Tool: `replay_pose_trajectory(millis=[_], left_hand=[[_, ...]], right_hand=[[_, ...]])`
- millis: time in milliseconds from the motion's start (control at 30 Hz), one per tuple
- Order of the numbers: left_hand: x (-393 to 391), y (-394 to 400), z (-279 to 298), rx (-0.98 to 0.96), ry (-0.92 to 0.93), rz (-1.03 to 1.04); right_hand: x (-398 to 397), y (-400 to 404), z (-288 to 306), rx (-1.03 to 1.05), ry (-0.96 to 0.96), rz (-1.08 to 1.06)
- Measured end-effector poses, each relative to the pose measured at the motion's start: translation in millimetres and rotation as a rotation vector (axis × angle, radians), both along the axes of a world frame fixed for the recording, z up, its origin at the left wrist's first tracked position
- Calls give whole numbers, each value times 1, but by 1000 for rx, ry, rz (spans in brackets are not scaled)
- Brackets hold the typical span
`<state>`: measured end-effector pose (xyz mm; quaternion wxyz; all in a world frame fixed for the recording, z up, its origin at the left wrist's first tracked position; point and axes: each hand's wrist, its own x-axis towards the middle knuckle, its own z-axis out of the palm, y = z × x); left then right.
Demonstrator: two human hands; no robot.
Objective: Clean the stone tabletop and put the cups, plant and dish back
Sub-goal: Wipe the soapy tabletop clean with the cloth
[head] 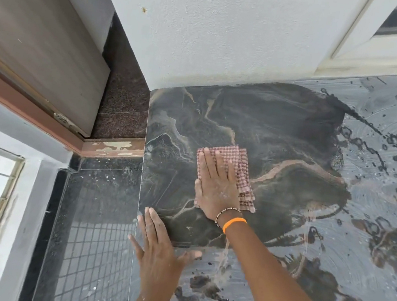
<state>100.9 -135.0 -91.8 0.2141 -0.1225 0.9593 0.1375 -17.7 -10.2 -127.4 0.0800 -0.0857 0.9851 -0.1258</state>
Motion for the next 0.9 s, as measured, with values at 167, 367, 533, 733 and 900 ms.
replay_pose_trajectory(millis=[167, 367, 533, 733, 900], left_hand=[[25, -31, 3, -5, -34, 143], [37, -26, 10, 47, -52, 53], [26, 5, 7, 54, 21, -198], [18, 43, 8, 101, 77, -358], [13, 48, -2, 134, 29, -329]], right_hand=[[31, -75, 4, 6, -24, 394], [67, -25, 4, 53, 47, 616], [68, 73, 11, 159, 26, 254], [79, 181, 9, 175, -67, -300], [120, 155, 8, 133, -89, -621]])
